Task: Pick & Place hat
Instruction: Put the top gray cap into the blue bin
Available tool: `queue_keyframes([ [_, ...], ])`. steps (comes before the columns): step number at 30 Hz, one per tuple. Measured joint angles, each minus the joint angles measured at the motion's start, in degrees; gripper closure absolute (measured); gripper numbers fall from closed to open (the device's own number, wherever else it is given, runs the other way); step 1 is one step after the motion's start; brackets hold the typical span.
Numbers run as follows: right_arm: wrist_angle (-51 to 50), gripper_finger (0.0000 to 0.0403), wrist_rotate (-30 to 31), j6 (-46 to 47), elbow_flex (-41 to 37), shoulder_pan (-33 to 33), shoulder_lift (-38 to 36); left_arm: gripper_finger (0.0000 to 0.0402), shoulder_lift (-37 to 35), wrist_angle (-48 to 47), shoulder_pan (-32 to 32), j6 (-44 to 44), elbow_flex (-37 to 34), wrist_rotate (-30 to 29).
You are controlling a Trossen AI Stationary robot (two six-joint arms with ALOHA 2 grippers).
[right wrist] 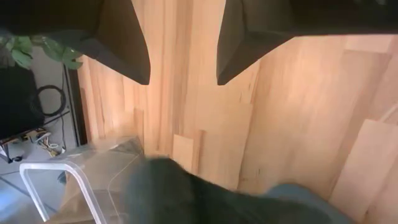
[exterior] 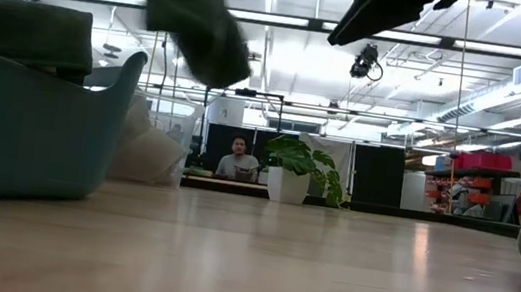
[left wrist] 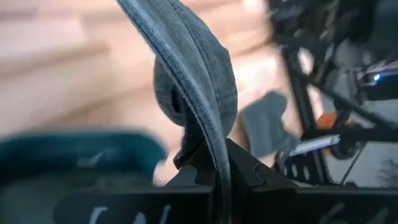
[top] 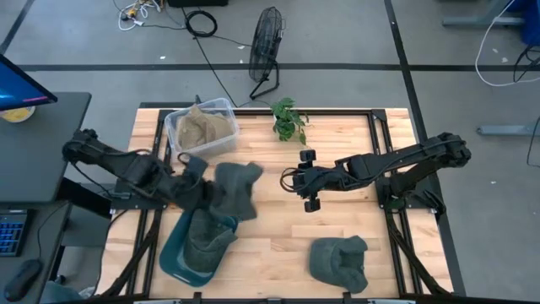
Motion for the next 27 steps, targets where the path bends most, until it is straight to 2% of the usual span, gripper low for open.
queue_keyframes([
  [3,-0.04,0.0215,-0.05,-0.5,0.0,-0.29,0.0,0.0391,-0.81,-1.7,-4.19,-5.35,0.0,1.55],
  [8,0.01,0.0216,-0.13,-1.22,0.0,-1.4,0.0,0.0391,-0.89,-1.81,-10.37,-7.16,1.35,6.7],
  [16,0.03,0.0216,-1.03,1.1,0.0,-2.98,0.0,0.0391,-0.97,-3.06,-17.51,-11.96,5.65,5.25],
  [22,0.11,0.0216,-4.39,1.54,0.0,-3.7,0.0,0.0391,-0.99,-10.61,-21.71,-18.61,11.32,8.23],
  [27,1.37,0.0216,-4.61,1.57,0.0,-3.72,0.0,0.0391,-0.09,-21.25,-23.97,-27.48,10.59,10.61],
])
